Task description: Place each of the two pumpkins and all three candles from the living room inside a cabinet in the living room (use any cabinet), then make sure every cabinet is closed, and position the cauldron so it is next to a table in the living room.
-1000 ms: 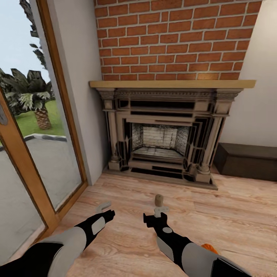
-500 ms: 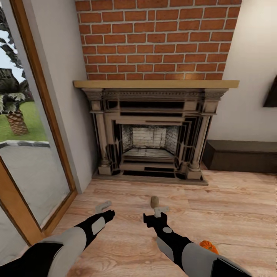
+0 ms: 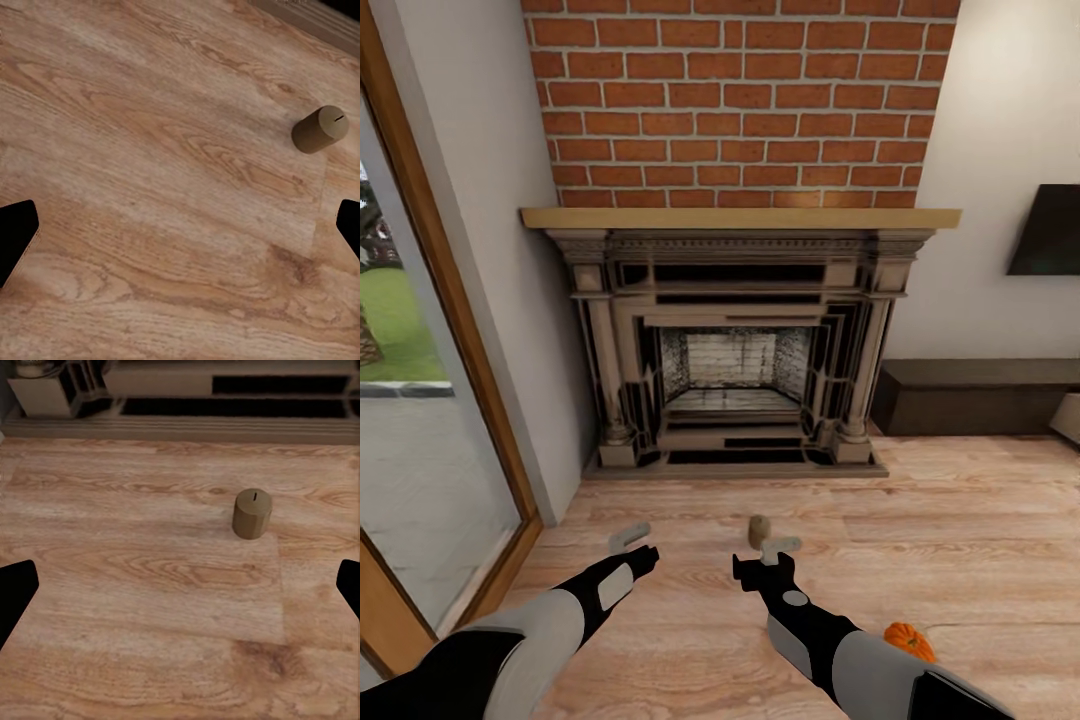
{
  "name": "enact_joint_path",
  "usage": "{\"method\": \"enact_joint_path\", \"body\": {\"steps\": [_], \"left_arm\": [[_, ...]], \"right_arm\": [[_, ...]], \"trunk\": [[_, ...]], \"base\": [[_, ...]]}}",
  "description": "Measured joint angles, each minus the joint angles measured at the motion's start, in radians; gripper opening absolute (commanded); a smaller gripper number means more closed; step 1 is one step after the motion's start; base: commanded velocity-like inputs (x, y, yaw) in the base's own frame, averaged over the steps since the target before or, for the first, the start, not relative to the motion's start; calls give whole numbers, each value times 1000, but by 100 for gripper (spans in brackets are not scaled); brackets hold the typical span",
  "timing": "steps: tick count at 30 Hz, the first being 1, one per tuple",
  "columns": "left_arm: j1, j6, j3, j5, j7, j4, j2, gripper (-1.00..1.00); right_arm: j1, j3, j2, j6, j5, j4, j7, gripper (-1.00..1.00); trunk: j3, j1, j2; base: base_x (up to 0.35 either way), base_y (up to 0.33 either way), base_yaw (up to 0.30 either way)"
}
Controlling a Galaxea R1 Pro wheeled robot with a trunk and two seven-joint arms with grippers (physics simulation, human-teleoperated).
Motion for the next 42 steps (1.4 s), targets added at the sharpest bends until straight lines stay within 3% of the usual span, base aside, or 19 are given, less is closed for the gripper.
{"method": "enact_joint_path", "body": {"steps": [35,42], "left_arm": [[0,0,0,0,1,0,0,100],[0,4,-1,1,5,-2,-25,100]], "right_arm": [[0,-4,-3,3,3,-6,2,100],[-1,-12,-4,11,3,-4,0,100]], "trunk": [[0,0,0],[0,0,0]], "base": [[4,33,-3],[0,0,0]]}}
